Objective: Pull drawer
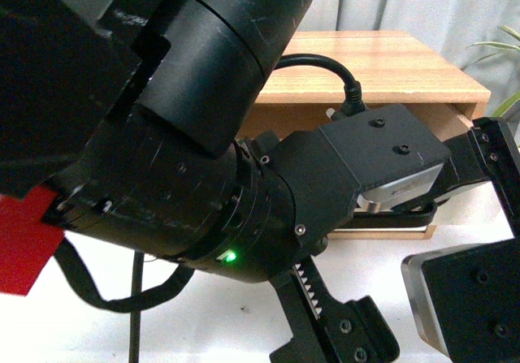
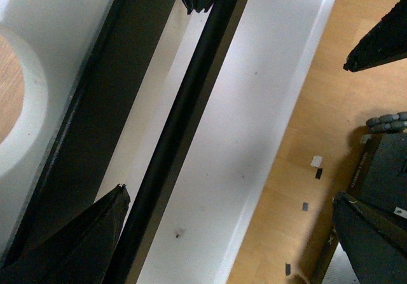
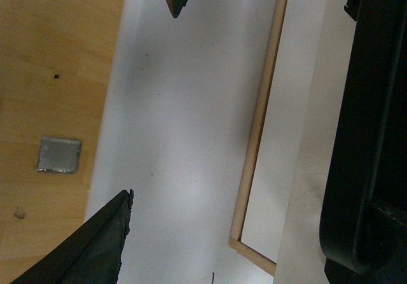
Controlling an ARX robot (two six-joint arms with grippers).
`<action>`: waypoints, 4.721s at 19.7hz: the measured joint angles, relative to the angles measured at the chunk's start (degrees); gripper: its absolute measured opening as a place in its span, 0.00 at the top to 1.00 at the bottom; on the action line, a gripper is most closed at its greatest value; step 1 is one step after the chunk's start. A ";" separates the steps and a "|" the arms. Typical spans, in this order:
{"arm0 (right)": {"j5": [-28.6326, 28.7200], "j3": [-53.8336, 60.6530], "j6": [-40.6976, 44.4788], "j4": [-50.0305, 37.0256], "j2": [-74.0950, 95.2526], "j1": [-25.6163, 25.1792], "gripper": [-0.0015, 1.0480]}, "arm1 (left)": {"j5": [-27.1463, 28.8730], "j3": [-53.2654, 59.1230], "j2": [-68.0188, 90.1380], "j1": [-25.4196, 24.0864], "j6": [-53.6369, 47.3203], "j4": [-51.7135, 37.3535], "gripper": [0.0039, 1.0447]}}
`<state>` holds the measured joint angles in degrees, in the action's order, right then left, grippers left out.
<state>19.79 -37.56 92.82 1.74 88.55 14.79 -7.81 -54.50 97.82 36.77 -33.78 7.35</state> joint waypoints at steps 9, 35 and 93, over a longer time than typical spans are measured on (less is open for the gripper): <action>1.88 -0.02 -0.20 13.70 -9.27 -1.46 0.06 | -6.78 2.93 -7.93 -0.17 5.03 2.38 0.06; -18.62 5.35 -89.77 -34.51 -23.10 -14.64 0.36 | -1.03 26.73 -38.60 -46.69 37.97 -36.15 0.26; -19.82 36.96 -92.00 -1.53 -88.35 -14.80 0.43 | 7.85 53.92 -97.31 -36.76 34.56 -7.15 0.46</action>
<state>-0.03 -0.60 0.82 0.21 0.21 -0.01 0.03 -0.58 0.51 0.01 0.78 0.21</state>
